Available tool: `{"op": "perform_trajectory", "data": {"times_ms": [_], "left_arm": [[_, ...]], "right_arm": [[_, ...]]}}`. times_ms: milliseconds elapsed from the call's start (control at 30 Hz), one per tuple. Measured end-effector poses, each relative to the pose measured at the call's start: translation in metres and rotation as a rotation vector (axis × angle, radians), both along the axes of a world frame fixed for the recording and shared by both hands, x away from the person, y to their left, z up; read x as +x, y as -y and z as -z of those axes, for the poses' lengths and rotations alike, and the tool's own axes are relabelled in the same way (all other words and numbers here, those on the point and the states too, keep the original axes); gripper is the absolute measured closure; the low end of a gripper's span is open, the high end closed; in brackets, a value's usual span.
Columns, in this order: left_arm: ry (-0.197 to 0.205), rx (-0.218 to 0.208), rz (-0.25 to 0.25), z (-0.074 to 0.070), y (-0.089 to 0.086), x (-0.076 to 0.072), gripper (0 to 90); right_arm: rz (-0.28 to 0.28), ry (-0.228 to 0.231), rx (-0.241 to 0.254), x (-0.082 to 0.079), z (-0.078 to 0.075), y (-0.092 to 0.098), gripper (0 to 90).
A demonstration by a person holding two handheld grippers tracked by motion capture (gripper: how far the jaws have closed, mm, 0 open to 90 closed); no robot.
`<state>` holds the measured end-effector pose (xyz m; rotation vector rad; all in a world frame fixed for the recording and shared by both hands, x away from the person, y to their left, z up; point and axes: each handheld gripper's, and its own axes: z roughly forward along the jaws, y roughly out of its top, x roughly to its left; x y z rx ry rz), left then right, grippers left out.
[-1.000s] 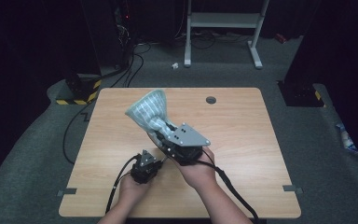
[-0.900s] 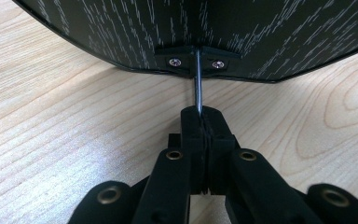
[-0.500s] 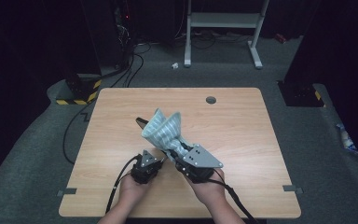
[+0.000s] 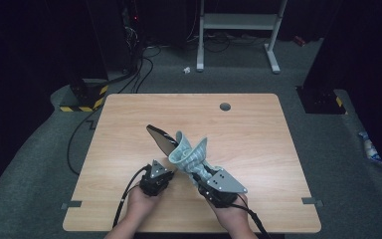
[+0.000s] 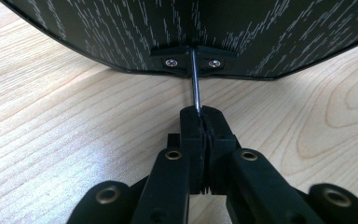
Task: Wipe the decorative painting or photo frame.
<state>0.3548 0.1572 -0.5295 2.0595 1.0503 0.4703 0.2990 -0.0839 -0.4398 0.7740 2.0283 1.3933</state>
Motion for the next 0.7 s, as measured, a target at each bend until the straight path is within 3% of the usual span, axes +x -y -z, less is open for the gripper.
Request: {"op": "perform_trajectory", "data": {"times_ms": [167,400,700], "left_arm": [[0.008,0.006,-0.003,0.0,0.0,0.0,87.4],[-0.005,-0.004,-0.002,0.0,0.0,0.0,87.3],[0.009,0.006,-0.007,0.0,0.0,0.0,87.0]], "right_arm": [[0.019,-0.038,-0.016,0.0,0.017,0.008,65.7],[0.026,-0.066,-0.018,0.001,0.029,0.011,65.5],[0.034,-0.119,-0.035,0.007,0.044,0.012,65.5]]}}
